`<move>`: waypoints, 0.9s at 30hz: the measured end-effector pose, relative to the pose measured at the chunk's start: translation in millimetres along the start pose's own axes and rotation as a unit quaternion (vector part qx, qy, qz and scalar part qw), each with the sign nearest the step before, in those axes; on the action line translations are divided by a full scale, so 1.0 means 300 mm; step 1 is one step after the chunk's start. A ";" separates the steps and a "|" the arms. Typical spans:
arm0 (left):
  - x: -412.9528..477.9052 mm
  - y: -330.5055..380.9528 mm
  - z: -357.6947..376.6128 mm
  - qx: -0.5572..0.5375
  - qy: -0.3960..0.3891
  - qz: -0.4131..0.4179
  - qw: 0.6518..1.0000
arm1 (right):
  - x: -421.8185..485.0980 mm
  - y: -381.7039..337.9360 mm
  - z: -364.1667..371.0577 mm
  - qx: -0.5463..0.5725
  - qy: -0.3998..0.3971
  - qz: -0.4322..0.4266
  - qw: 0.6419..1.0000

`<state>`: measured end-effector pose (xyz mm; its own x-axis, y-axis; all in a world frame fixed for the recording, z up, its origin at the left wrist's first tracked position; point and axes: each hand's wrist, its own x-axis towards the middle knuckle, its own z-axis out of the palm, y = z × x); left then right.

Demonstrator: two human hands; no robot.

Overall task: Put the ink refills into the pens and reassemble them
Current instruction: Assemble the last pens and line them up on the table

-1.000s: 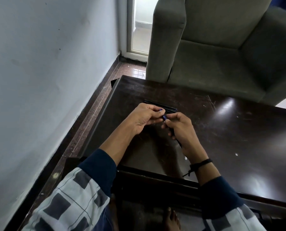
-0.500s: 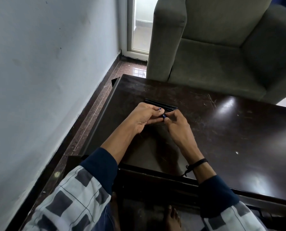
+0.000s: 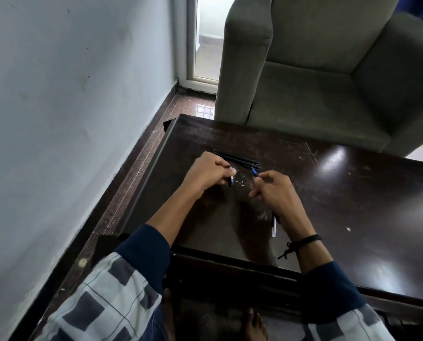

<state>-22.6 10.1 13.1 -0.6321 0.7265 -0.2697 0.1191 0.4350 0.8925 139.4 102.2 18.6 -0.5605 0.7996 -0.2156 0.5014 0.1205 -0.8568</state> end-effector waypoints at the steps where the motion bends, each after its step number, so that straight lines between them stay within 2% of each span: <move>1: -0.008 0.005 0.010 0.089 -0.012 0.016 0.996 | -0.002 0.000 -0.003 0.017 0.014 -0.001 1.000; 3: -0.024 0.016 0.030 0.234 -0.030 0.033 0.971 | -0.003 0.001 -0.006 0.039 0.037 -0.004 0.999; 5: -0.030 0.019 0.048 0.292 -0.044 0.038 0.955 | 0.000 -0.002 -0.008 0.044 0.051 0.001 0.998; 11: -0.025 0.009 0.074 0.313 -0.087 0.024 0.946 | -0.006 -0.025 -0.017 0.143 0.050 0.026 0.988; 15: -0.022 0.001 0.071 0.299 -0.061 0.051 0.951 | -0.012 -0.041 -0.024 0.218 0.052 0.034 0.974; 18: -0.032 0.014 0.056 0.206 -0.028 0.067 0.976 | -0.016 -0.048 -0.038 0.276 0.062 0.027 0.959; 21: -0.039 0.025 0.037 0.019 -0.081 0.038 0.996 | -0.019 -0.057 -0.050 0.367 0.083 0.031 0.926; 24: -0.041 0.025 0.024 -0.108 -0.122 0.013 0.987 | -0.020 -0.063 -0.059 0.429 0.093 0.045 0.898; 27: -0.030 0.021 0.015 -0.230 -0.085 -0.009 0.969 | -0.018 -0.062 -0.065 0.430 0.085 0.064 0.896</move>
<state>-12.6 8.6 19.5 -0.4904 0.8154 -0.3076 -0.2701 0.1934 0.9432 145.8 107.0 44.8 -0.3893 0.8616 -0.3257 -0.1813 -0.4184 -0.8900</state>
